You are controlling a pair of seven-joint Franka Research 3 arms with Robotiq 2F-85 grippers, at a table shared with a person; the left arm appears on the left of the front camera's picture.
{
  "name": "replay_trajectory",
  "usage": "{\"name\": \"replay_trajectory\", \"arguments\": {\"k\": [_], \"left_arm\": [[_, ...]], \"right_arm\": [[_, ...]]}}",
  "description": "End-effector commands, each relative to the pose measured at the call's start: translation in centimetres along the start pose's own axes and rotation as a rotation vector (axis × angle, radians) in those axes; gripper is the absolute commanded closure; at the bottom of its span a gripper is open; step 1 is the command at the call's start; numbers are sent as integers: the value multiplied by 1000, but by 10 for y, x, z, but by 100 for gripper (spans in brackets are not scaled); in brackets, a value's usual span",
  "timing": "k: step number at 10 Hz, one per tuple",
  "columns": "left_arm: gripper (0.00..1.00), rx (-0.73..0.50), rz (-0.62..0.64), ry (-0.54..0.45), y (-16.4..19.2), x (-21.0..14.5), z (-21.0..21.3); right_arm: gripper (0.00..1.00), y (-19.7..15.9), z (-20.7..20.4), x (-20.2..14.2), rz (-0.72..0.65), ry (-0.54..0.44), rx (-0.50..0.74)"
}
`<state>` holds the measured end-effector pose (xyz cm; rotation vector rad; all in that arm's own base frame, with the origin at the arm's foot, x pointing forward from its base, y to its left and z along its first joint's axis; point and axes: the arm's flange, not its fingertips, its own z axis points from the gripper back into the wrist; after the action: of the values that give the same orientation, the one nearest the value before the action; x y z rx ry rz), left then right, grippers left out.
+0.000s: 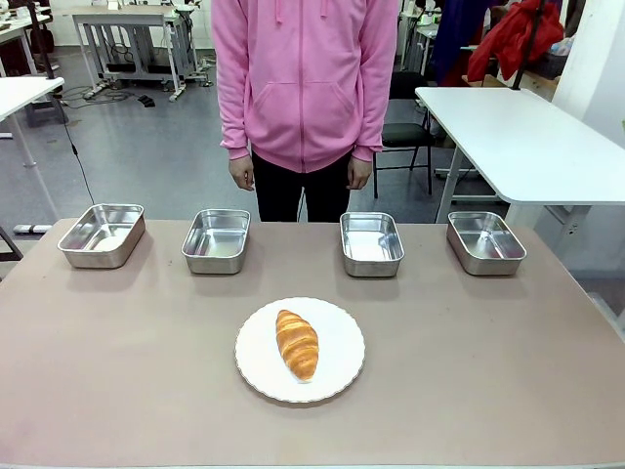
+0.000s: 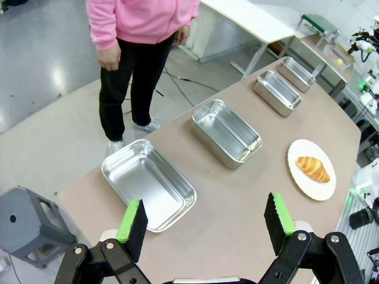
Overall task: Place the bread in the container.
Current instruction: Place the Butter Roll into the Airtight Container indicated by the human.
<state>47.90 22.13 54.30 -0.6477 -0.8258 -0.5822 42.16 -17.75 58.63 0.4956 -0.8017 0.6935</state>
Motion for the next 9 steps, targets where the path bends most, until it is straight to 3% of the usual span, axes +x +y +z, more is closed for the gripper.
{"name": "replay_trajectory", "arguments": {"k": [1, 9], "left_arm": [[0, -10, -8, -12, -1, 0, 1], [0, -10, -8, -12, -1, 0, 1]], "right_arm": [[0, 1, 0, 2, 5, -4, 2], [0, 1, 0, 2, 5, -4, 2]]}}
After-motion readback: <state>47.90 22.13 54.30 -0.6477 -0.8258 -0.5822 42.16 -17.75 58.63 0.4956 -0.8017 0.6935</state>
